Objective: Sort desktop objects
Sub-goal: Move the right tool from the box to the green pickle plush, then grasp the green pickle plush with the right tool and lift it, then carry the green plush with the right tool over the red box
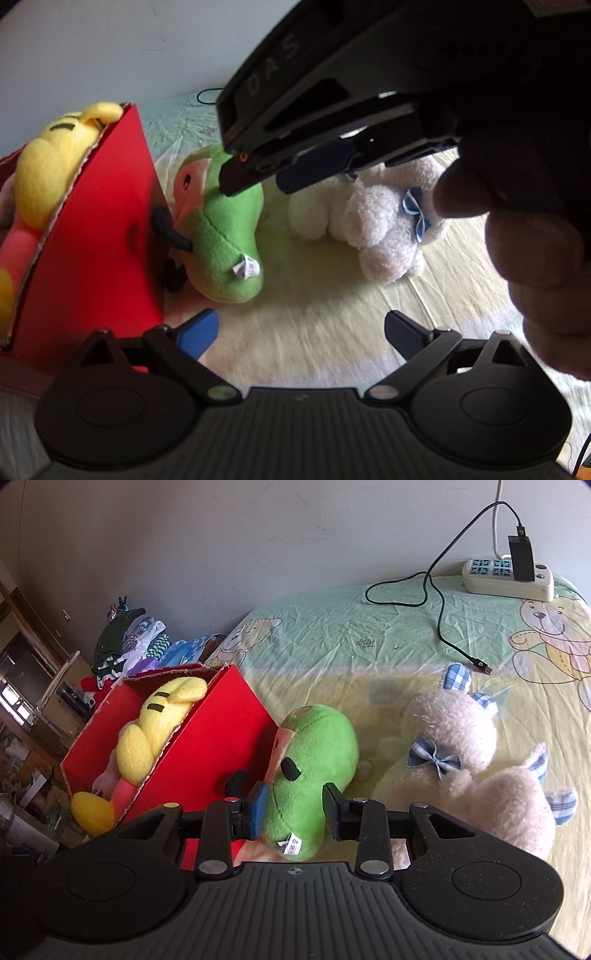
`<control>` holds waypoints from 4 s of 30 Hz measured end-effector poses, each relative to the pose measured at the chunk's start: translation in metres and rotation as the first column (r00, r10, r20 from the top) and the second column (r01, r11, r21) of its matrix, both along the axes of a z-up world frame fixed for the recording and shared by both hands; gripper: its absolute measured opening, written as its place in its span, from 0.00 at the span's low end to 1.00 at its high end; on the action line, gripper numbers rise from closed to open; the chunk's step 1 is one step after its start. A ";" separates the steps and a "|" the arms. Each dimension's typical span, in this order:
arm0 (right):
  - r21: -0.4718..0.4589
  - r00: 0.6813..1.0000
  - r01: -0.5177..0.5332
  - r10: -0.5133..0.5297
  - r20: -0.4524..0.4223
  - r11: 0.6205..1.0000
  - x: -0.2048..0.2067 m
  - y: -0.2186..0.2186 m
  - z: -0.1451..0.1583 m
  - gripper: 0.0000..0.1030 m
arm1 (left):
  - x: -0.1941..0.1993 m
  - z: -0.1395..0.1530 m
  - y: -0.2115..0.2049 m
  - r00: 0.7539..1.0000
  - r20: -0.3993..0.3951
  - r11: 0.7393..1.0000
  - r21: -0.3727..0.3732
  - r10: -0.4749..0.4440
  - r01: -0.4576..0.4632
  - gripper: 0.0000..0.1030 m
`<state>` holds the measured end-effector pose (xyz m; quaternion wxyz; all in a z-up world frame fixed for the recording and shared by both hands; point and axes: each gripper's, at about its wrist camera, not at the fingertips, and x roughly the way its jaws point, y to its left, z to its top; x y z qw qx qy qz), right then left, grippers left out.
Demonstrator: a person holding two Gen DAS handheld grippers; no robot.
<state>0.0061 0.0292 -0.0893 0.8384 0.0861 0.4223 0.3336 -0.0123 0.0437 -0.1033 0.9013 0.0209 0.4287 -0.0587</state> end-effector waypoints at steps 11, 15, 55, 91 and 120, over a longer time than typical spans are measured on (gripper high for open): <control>0.058 0.996 0.027 -0.022 -0.089 0.998 0.017 0.004 -0.015 0.08 | 0.002 -0.002 0.006 1.000 0.001 1.000 -0.010 -0.017 0.017 0.94; 0.089 0.993 0.029 -0.018 -0.120 0.996 0.011 -0.008 -0.013 0.07 | -0.003 0.004 0.008 0.999 0.004 0.999 -0.026 -0.046 0.046 0.94; 0.277 0.884 0.187 -0.039 -0.465 0.942 -0.012 -0.110 -0.062 0.47 | 0.005 -0.017 0.028 0.975 -0.219 0.846 -0.528 -0.047 -0.078 0.86; 0.441 0.902 0.119 0.089 -0.422 0.890 -0.113 -0.073 0.002 0.46 | -0.075 0.076 0.059 0.992 -0.070 0.936 -0.344 -0.109 0.079 0.77; 0.516 0.988 0.088 -0.009 -0.153 0.852 -0.114 0.113 0.085 0.46 | -0.071 0.161 0.260 0.942 0.224 0.910 -0.277 -0.250 0.308 0.77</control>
